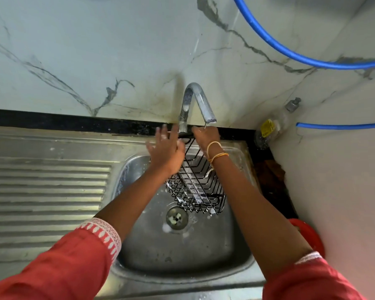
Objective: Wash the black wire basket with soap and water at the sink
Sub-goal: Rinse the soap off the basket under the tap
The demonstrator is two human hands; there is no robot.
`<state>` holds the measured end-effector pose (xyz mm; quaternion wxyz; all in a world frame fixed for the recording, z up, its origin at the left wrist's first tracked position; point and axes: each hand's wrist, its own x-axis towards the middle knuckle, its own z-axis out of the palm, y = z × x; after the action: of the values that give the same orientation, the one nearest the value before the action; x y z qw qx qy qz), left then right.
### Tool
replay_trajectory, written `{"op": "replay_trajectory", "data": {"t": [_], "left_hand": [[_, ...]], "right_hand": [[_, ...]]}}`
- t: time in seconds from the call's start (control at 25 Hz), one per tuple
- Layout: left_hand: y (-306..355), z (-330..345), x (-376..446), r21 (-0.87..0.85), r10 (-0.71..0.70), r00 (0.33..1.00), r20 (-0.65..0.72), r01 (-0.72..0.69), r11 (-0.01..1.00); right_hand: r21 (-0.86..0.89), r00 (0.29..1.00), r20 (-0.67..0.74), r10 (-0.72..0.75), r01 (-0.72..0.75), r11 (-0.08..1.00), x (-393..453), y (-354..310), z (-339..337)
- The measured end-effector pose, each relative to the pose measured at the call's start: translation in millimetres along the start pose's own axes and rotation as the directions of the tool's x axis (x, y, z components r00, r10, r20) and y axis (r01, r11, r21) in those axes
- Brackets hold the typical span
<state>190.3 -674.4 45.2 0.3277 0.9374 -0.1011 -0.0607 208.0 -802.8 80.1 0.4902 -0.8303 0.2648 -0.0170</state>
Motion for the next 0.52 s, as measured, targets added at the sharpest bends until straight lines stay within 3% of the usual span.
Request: {"op": "replay_trajectory", "data": {"t": [0.08,0.12,0.2,0.36,0.52], "left_hand": [[7,-3,4,-0.238,0.149,0.989,-0.025,-0.151,0.959],[11,-7,5,-0.371,0.142,0.989,-0.043,-0.148,0.917],[15,-14,13,-0.448,0.063,0.996,-0.066,-0.086,0.890],[20,-11,16,-0.417,-0.135,0.988,-0.070,0.094,0.904],[4,-23,19,-0.702,-0.302,0.951,-0.070,0.168,0.692]], "right_hand": [[0.009,0.998,0.046,-0.035,0.034,0.999,1,-2,5],[-0.024,0.996,0.080,-0.046,0.048,0.999,-1,-4,6],[-0.155,0.991,0.115,-0.061,0.078,0.985,-7,-6,7],[-0.048,0.985,-0.027,-0.168,0.167,0.985,-23,-5,11],[-0.150,0.921,-0.004,-0.391,0.386,0.910,-28,25,10]]}}
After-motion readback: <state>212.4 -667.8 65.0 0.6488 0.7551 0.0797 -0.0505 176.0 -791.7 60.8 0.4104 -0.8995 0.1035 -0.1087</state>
